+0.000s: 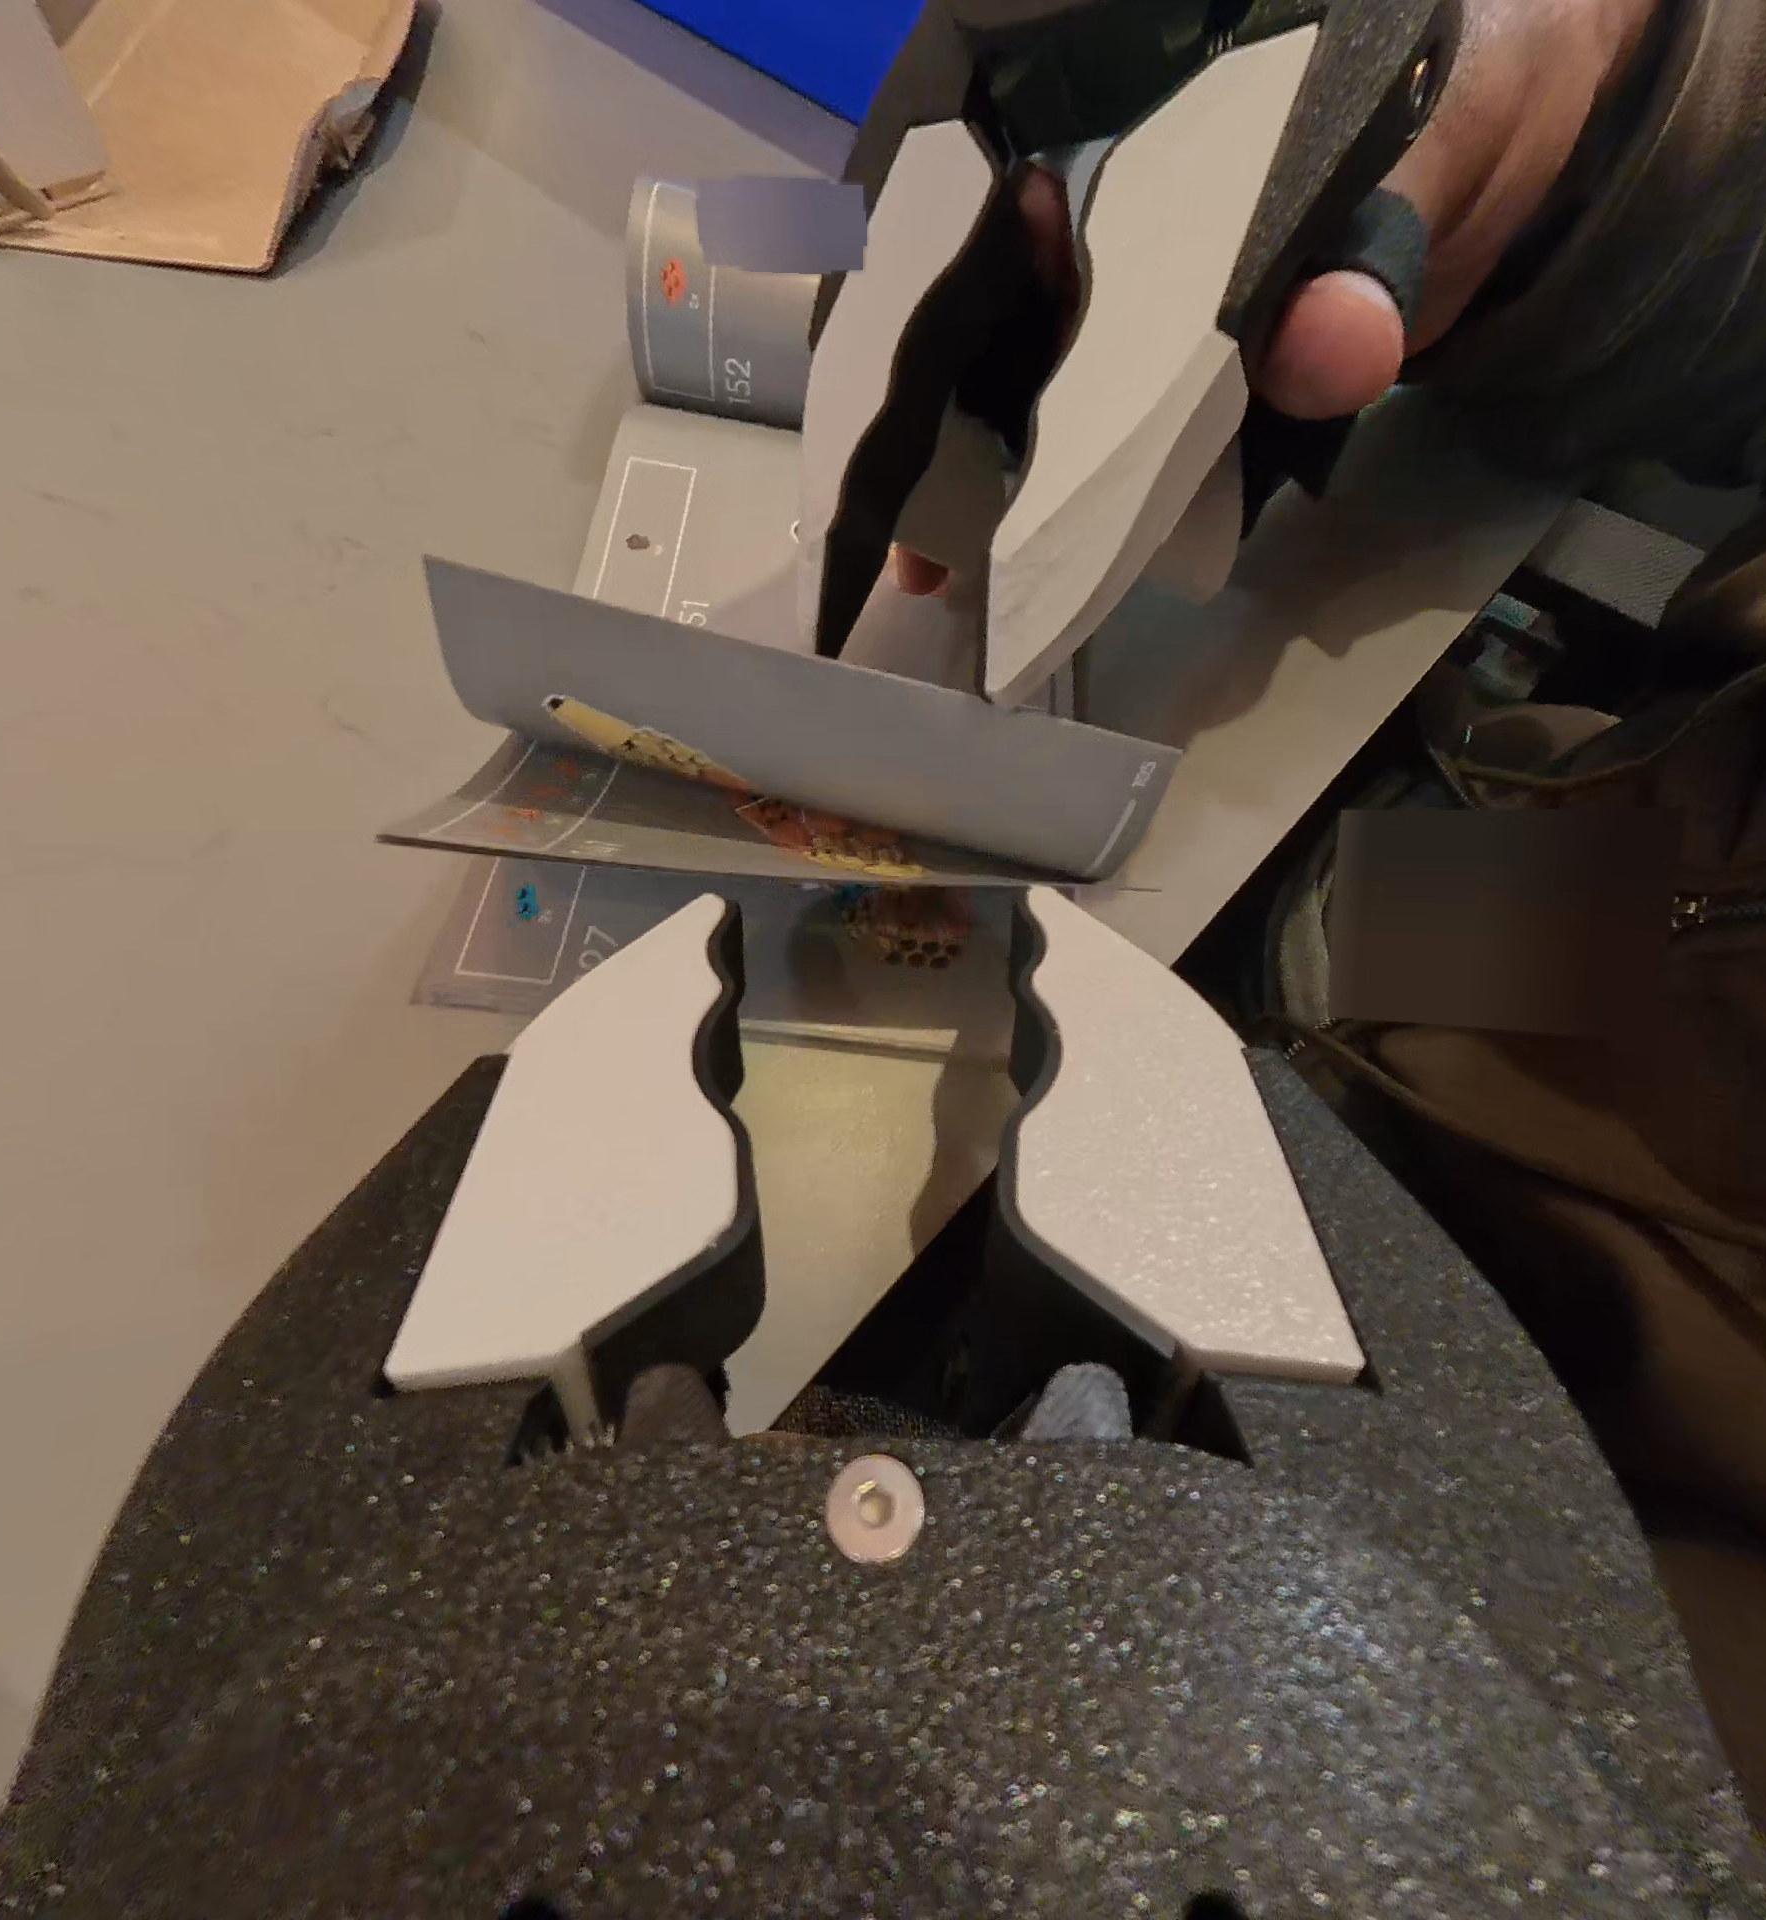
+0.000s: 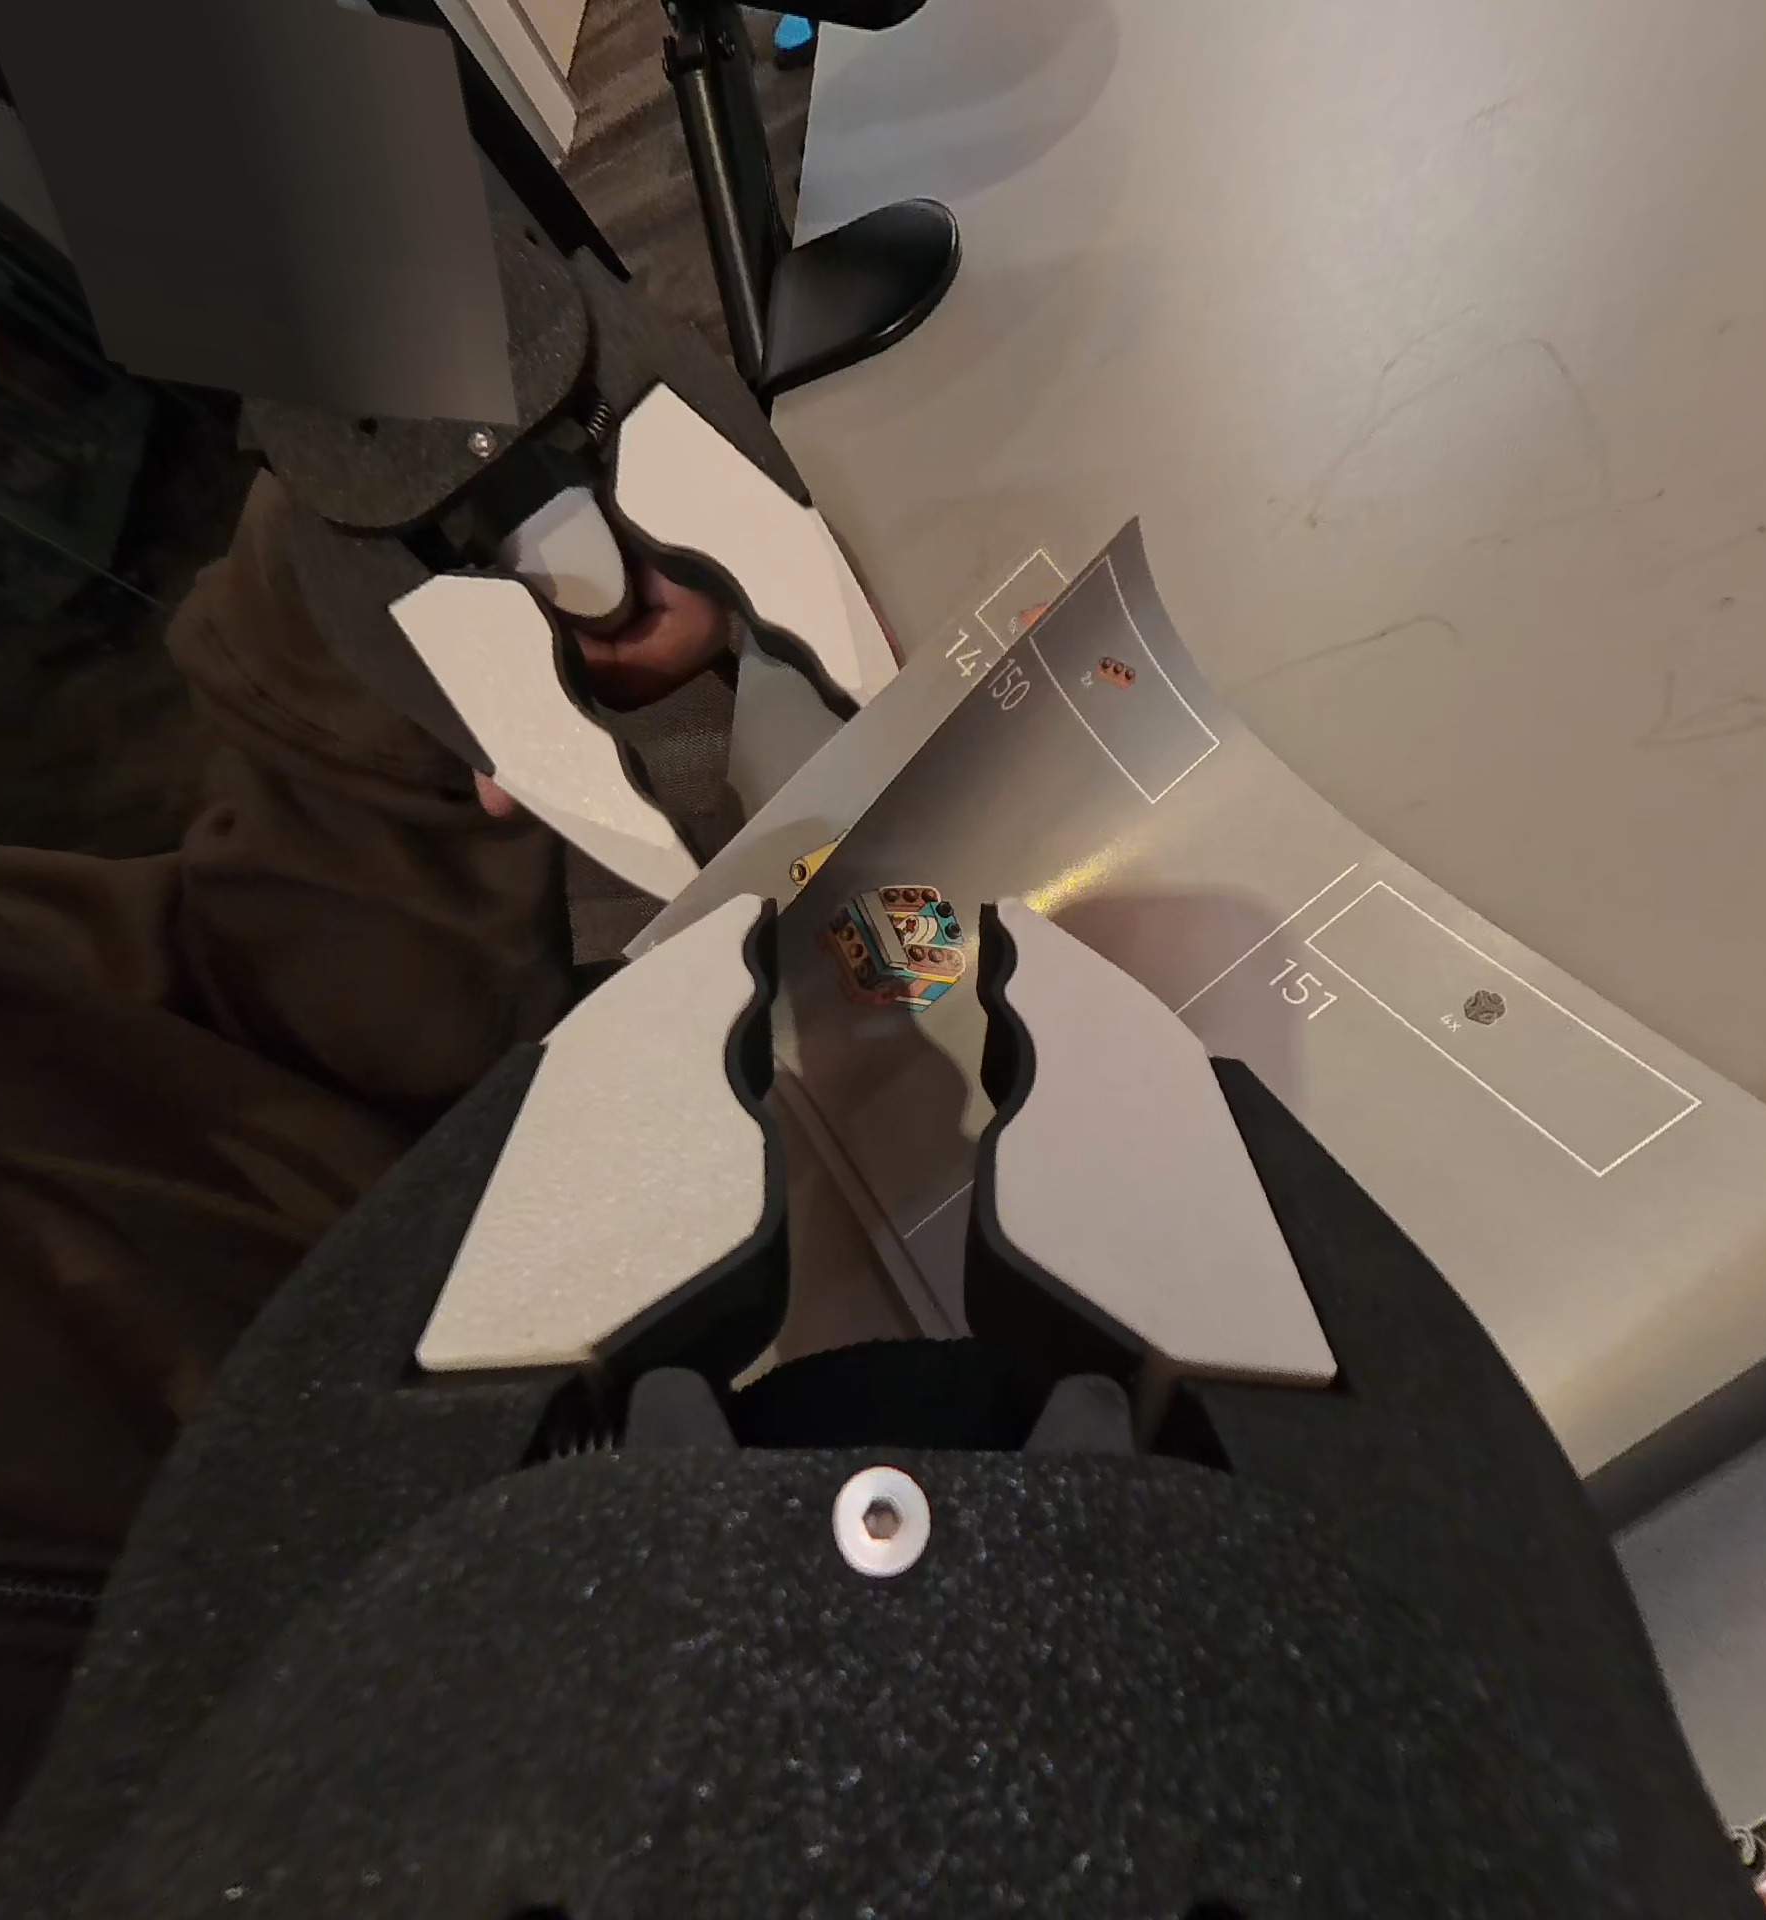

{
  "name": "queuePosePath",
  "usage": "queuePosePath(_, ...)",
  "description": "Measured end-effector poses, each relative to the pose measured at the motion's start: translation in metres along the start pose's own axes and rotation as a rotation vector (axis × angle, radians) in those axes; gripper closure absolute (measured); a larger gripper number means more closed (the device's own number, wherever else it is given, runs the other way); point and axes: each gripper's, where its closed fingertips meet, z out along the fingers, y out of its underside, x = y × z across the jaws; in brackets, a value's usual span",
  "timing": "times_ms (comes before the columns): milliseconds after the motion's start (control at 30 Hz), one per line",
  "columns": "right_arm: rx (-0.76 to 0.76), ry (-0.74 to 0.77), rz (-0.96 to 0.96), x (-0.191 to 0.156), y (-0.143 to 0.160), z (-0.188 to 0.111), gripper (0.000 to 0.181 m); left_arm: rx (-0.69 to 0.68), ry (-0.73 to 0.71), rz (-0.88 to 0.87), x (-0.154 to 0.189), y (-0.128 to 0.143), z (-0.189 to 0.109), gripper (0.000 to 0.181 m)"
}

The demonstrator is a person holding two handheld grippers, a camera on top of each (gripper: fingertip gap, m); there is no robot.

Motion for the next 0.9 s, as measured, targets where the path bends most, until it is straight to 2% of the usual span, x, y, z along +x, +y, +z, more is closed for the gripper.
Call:
queuePosePath(233, -0.005, 0.003, 0.002, 0.001, 0.001, 0.0, 0.145, 0.001, -0.054, -0.027, -0.009, 0.005, -0.011, 0.132)
queuePosePath(467, -0.004, 0.002, 0.005, 0.002, 0.002, -0.001, 0.145, 0.044, -0.111, -0.04, -0.016, -0.001, -0.023, 0.132)
queuePosePath(900, 0.006, -0.026, 0.024, -0.002, 0.001, -0.005, 0.145, -0.042, 0.016, 0.021, 0.006, -0.008, 0.018, 0.132)
